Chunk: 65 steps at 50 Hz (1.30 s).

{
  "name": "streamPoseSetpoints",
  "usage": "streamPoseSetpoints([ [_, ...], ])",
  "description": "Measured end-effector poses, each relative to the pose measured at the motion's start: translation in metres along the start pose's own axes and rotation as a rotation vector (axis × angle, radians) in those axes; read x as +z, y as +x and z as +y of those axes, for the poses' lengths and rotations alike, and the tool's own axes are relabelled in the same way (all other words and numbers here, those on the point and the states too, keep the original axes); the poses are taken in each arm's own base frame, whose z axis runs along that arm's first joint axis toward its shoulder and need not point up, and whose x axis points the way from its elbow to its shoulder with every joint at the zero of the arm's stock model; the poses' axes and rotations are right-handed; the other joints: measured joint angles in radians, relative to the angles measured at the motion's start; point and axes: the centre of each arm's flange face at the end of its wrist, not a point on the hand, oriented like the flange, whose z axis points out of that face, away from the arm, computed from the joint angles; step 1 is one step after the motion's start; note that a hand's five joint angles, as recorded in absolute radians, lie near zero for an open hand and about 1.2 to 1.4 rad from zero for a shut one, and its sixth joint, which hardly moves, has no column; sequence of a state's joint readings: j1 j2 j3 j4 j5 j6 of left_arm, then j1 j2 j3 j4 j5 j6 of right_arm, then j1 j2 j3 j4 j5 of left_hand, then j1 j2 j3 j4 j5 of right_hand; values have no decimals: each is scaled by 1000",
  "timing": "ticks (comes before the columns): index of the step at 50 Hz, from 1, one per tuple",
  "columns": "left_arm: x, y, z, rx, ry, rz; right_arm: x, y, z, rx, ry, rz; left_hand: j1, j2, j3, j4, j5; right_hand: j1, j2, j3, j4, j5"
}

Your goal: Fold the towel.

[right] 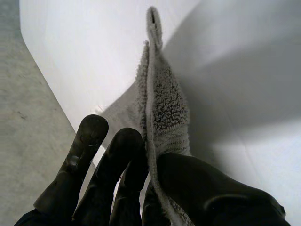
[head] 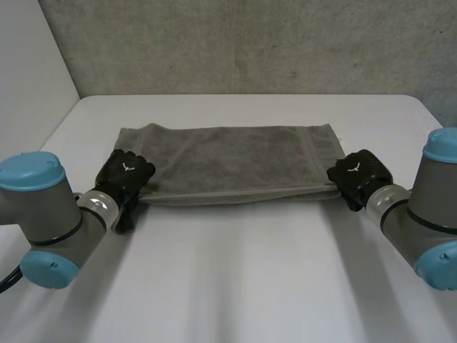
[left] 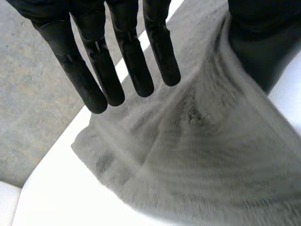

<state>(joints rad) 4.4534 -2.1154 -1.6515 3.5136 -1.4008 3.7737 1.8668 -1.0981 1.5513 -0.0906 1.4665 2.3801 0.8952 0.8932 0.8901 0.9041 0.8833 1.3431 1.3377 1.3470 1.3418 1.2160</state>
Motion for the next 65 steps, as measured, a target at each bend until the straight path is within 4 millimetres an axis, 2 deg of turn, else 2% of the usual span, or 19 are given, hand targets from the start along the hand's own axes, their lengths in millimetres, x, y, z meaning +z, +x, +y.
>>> streamPoseSetpoints([
  [7,-4,-12,4,-8,-23,-30,3,16,6,7,-37,65,0,0,0,0,0,0,0,2,0,0],
  [17,-16,-42,-16,0,24,-108,5,24,9,6,-68,113,47,50,53,38,57,0,0,3,0,0],
  [18,-17,-42,-17,0,26,-110,5,24,9,6,-68,113,70,72,77,62,79,0,0,3,0,0],
  [23,-24,-44,-22,3,36,-116,3,23,9,5,-70,106,562,564,573,561,565,0,0,3,0,0],
  [30,-35,-46,-27,0,34,-111,-4,28,1,-2,-49,118,583,628,652,623,616,0,0,3,0,0],
  [33,-41,-54,-35,2,48,-129,-12,38,-11,-8,-17,148,583,628,653,623,616,0,0,3,0,0],
  [38,-53,-83,-58,17,118,-220,-38,70,-47,-19,88,249,583,628,654,623,616,0,0,3,0,0],
  [39,-59,-96,-69,26,152,-262,-50,83,-62,-23,134,294,583,628,654,623,616,0,0,3,0,0],
  [42,-67,-112,-86,41,206,-317,-68,102,-84,-32,204,355,583,628,654,623,617,0,0,3,0,0],
  [43,-73,-121,-98,51,243,-349,-81,114,-98,-39,247,391,583,628,654,623,619,0,0,3,0,0],
  [47,-84,-137,-123,67,325,-396,-108,136,-124,-53,319,452,583,628,655,623,630,0,0,3,0,0],
  [51,-88,-145,-139,49,371,-399,-123,150,-134,-55,302,448,583,628,655,623,635,0,0,4,0,0],
  [55,-82,-145,-139,15,355,-366,-118,154,-127,-51,227,395,583,628,656,623,637,0,0,4,0,0],
  [61,-43,-130,-105,-51,193,-236,-81,143,-99,-73,84,254,585,628,658,623,645,0,0,4,0,0],
  [65,-19,-122,-89,-66,134,-183,-59,134,-89,-88,54,208,588,628,658,623,647,0,0,4,0,0],
])
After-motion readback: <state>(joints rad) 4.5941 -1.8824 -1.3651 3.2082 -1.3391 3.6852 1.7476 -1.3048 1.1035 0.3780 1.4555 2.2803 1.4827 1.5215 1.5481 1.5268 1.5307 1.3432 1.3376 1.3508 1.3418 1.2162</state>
